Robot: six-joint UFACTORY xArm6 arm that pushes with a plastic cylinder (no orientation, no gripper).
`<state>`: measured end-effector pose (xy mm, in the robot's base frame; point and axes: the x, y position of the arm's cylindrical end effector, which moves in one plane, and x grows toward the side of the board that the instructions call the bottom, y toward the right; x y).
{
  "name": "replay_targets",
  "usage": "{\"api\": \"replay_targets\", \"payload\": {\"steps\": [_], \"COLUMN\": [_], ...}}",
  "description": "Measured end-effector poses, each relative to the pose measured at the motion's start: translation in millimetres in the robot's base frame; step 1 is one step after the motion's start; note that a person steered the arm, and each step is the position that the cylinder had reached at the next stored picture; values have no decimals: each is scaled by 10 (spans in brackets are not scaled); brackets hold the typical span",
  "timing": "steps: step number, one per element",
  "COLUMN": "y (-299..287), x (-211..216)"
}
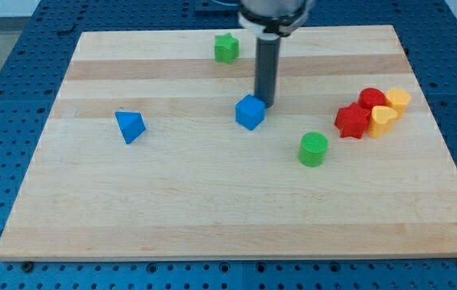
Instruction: Push the blue cube towards the bottom center of the board
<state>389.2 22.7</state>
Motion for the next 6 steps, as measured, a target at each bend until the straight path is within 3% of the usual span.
{"api": "replay_targets", "payload": {"steps": [2,4,6], "y": [-506,-328,-189], "x": [208,238,570]}}
